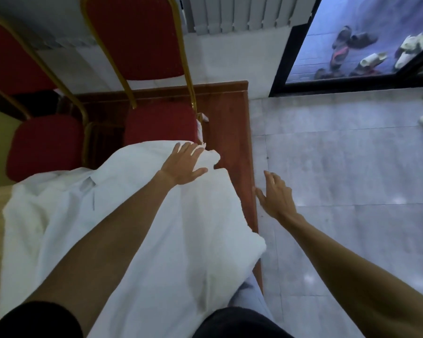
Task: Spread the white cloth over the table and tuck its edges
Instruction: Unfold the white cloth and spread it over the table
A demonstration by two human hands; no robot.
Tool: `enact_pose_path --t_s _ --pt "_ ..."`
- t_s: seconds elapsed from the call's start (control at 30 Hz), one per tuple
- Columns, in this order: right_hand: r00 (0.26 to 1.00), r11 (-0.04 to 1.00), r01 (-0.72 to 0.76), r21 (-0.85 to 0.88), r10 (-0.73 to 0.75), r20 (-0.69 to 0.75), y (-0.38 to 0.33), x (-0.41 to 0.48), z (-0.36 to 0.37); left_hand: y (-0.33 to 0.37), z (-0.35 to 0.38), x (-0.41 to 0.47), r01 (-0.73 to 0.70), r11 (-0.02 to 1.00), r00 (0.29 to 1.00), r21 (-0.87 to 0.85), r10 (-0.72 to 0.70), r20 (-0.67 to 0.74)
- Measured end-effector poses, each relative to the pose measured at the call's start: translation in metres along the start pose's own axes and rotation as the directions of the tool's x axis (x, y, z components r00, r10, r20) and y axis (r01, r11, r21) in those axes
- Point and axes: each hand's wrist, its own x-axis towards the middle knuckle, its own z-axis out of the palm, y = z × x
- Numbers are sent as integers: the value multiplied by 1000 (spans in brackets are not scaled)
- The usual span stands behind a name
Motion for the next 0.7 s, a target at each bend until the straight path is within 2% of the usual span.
enact_pose_path --t_s 0.2,0.37,0.43,0.57,0.6,0.7 --pt "987 988 153 4 -153 48 -62 10 5 -22 14 -84 227 970 973 -86 -222 62" --pt "930 929 363 -74 -357 86 -118 10 5 -32 38 -189 415 896 909 -157 -404 99" --pt "890 883 450 -132 -432 143 -150 7 9 -37 46 -239 515 839 857 -179 -499 129" --pt "753 708 657 -258 -597 276 -222 -4 29 -45 55 -333 701 671 709 -240 -694 130" --pt "704 651 709 -270 -636 316 -244 -12 40 -44 58 -362 750 607 652 -263 -745 138" --pt "636 583 770 -259 -674 376 -286 -29 59 -38 64 -405 811 506 565 -294 -808 167"
